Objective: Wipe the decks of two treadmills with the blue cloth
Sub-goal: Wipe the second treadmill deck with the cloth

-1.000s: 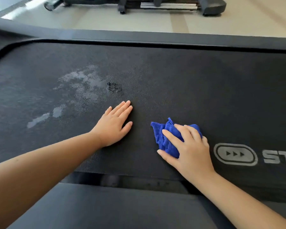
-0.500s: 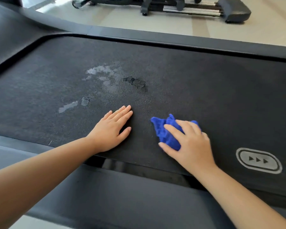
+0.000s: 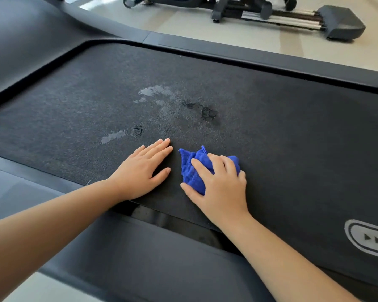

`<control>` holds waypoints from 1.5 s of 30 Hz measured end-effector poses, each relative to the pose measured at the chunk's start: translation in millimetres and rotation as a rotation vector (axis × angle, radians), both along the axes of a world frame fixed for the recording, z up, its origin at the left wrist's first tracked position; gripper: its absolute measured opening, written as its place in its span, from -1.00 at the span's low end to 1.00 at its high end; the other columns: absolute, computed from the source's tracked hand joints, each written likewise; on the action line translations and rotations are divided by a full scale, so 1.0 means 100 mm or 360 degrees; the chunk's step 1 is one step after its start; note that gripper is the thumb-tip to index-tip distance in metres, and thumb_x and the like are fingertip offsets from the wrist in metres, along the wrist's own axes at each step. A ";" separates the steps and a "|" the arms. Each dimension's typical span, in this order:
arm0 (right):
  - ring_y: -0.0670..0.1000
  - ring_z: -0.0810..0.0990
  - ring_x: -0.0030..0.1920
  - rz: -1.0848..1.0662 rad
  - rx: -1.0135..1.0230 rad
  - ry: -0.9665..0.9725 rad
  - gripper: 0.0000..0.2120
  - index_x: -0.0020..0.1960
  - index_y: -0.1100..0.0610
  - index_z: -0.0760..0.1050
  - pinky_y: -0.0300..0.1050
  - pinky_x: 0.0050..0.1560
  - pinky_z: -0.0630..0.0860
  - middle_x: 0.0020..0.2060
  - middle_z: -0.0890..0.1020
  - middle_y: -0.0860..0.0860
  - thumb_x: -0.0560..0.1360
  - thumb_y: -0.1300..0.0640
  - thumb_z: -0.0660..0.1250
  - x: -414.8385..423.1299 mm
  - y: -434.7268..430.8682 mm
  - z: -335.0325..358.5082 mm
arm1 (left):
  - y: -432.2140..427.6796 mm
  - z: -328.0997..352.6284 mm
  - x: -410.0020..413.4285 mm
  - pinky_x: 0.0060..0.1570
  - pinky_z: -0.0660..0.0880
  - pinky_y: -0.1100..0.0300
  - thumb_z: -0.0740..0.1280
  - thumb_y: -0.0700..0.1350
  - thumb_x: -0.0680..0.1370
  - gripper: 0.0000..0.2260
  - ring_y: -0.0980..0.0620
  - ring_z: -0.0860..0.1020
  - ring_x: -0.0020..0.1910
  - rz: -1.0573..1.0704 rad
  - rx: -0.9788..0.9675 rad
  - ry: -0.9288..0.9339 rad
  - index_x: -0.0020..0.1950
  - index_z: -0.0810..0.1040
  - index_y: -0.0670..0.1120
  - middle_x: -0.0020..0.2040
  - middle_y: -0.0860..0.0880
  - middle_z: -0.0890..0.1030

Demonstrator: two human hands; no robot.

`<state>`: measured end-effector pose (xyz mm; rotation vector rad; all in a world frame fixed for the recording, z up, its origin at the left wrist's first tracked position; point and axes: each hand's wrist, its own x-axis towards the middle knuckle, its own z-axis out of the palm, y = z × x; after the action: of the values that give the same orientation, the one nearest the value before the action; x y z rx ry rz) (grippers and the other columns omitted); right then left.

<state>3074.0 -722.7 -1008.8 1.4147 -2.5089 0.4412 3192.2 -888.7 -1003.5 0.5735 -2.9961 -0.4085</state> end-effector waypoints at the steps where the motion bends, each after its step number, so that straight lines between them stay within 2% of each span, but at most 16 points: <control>1: 0.20 0.56 0.08 0.0009 -0.0009 0.0011 -0.46 0.11 -0.02 0.60 0.18 -0.13 0.50 0.09 0.60 0.09 0.35 -0.30 0.11 0.01 -0.04 -0.01 | 0.01 -0.01 0.00 0.39 -0.18 0.20 -0.20 0.27 0.42 -0.28 0.25 -0.14 0.42 0.0012 -0.0006 0.0009 0.50 0.10 -0.02 0.46 0.17 -0.07; 7: 0.19 0.57 0.07 0.0137 -0.0155 0.0094 -0.46 0.10 -0.03 0.60 0.16 -0.15 0.51 0.07 0.61 0.08 0.35 -0.33 0.12 -0.25 -0.14 -0.07 | 0.03 -0.04 -0.02 0.40 -0.15 0.18 -0.13 0.23 0.46 -0.35 0.23 -0.08 0.45 0.0037 -0.0022 0.0066 0.49 0.16 -0.02 0.49 0.14 0.01; 10: 0.19 0.56 0.04 0.0070 -0.0168 0.0052 -0.44 0.09 -0.01 0.61 0.16 -0.16 0.49 0.06 0.61 0.08 0.34 -0.34 0.12 -0.64 -0.43 -0.05 | 0.01 -0.03 -0.01 0.40 -0.13 0.18 -0.09 0.21 0.48 -0.38 0.22 -0.05 0.46 0.0015 -0.0033 0.0059 0.48 0.19 -0.02 0.50 0.13 0.05; 15: 0.13 0.33 0.28 -0.0080 0.0150 -0.0167 -0.44 0.34 -0.06 0.42 0.16 0.12 0.34 0.29 0.42 0.02 0.43 -0.32 0.22 -1.13 -0.79 0.04 | 0.01 -0.01 0.00 0.40 -0.11 0.13 -0.06 0.18 0.50 -0.41 0.21 -0.06 0.47 -0.0002 -0.0041 0.0059 0.49 0.18 -0.02 0.50 0.12 0.04; 17: 0.15 0.36 0.26 -0.0058 0.0089 -0.0180 -0.45 0.30 -0.04 0.46 0.17 0.09 0.35 0.26 0.45 0.05 0.43 -0.31 0.23 -1.04 -0.72 0.05 | 0.01 -0.01 0.00 0.41 -0.09 0.12 -0.05 0.18 0.50 -0.42 0.21 -0.06 0.46 0.0001 -0.0041 0.0066 0.49 0.18 -0.02 0.50 0.12 0.05; 20: 0.19 0.52 0.10 0.0021 -0.0119 -0.0067 -0.45 0.13 0.01 0.59 0.14 -0.10 0.45 0.09 0.57 0.09 0.36 -0.31 0.15 -0.66 -0.38 0.00 | 0.01 -0.02 -0.02 0.41 -0.10 0.13 -0.06 0.19 0.49 -0.40 0.22 -0.06 0.46 0.0000 -0.0041 0.0080 0.48 0.18 -0.01 0.50 0.13 0.05; 23: 0.19 0.55 0.11 0.0143 -0.0111 0.0020 -0.48 0.11 -0.01 0.60 0.15 -0.10 0.48 0.08 0.59 0.09 0.36 -0.29 0.15 -0.25 -0.01 -0.04 | 0.03 -0.04 -0.01 0.41 -0.09 0.13 -0.05 0.20 0.48 -0.39 0.21 -0.02 0.46 0.0028 -0.0025 0.0118 0.48 0.21 -0.02 0.49 0.12 0.08; 28: 0.18 0.56 0.11 0.0217 -0.0104 0.0005 -0.48 0.11 -0.03 0.60 0.18 -0.10 0.53 0.08 0.60 0.05 0.36 -0.32 0.15 -0.32 -0.01 -0.05 | 0.03 -0.02 -0.08 0.35 0.06 -0.11 0.01 0.13 0.48 -0.41 -0.02 0.17 0.44 -0.0043 -0.0221 0.0117 0.41 0.33 -0.15 0.45 -0.07 0.28; 31: 0.18 0.56 0.11 0.0169 -0.0117 -0.0004 -0.47 0.11 -0.02 0.60 0.17 -0.10 0.53 0.09 0.60 0.06 0.36 -0.32 0.15 -0.50 -0.17 -0.06 | -0.02 0.02 -0.25 0.36 -0.07 -0.06 -0.05 0.16 0.49 -0.37 0.01 0.01 0.46 -0.0083 -0.0209 0.0055 0.46 0.24 -0.17 0.49 -0.07 0.18; 34: 0.19 0.56 0.09 0.0084 -0.0128 -0.0015 -0.45 0.11 -0.01 0.60 0.18 -0.12 0.49 0.09 0.60 0.07 0.36 -0.32 0.13 -0.80 -0.43 -0.04 | -0.12 0.05 -0.48 0.36 -0.10 -0.10 -0.01 0.14 0.51 -0.39 -0.04 -0.01 0.47 -0.0219 -0.0301 0.0025 0.46 0.21 -0.20 0.49 -0.11 0.14; 37: 0.19 0.55 0.09 0.0027 -0.0120 -0.0035 -0.42 0.12 0.01 0.60 0.19 -0.13 0.47 0.10 0.59 0.08 0.35 -0.33 0.12 -1.19 -0.70 -0.03 | -0.17 0.06 -0.62 0.37 -0.11 -0.12 0.00 0.08 0.51 -0.41 -0.05 -0.01 0.48 -0.0263 -0.0259 -0.0007 0.47 0.19 -0.20 0.50 -0.12 0.12; 41: 0.19 0.43 0.22 -0.0023 -0.0021 -0.0154 -0.39 0.24 -0.02 0.52 0.24 0.04 0.39 0.22 0.51 0.07 0.37 -0.37 0.16 -1.66 -1.04 -0.01 | -0.18 0.02 -0.61 0.41 -0.14 -0.09 0.03 0.04 0.52 -0.43 0.00 -0.09 0.50 -0.0235 -0.0152 0.0025 0.49 0.14 -0.17 0.52 -0.08 0.06; 45: 0.13 0.28 0.33 -0.0076 0.0079 -0.0216 -0.45 0.35 -0.06 0.40 0.19 0.17 0.30 0.34 0.39 0.01 0.44 -0.30 0.23 -2.01 -1.32 0.01 | -0.20 0.00 -0.63 0.41 -0.14 -0.05 0.03 0.01 0.53 -0.46 0.01 -0.07 0.50 -0.0305 -0.0112 -0.0045 0.49 0.13 -0.13 0.52 -0.06 0.06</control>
<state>2873.2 -855.2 -1007.8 1.3829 -2.6720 0.4846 3128.9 -908.7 -1003.1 0.2894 -3.0893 -0.3058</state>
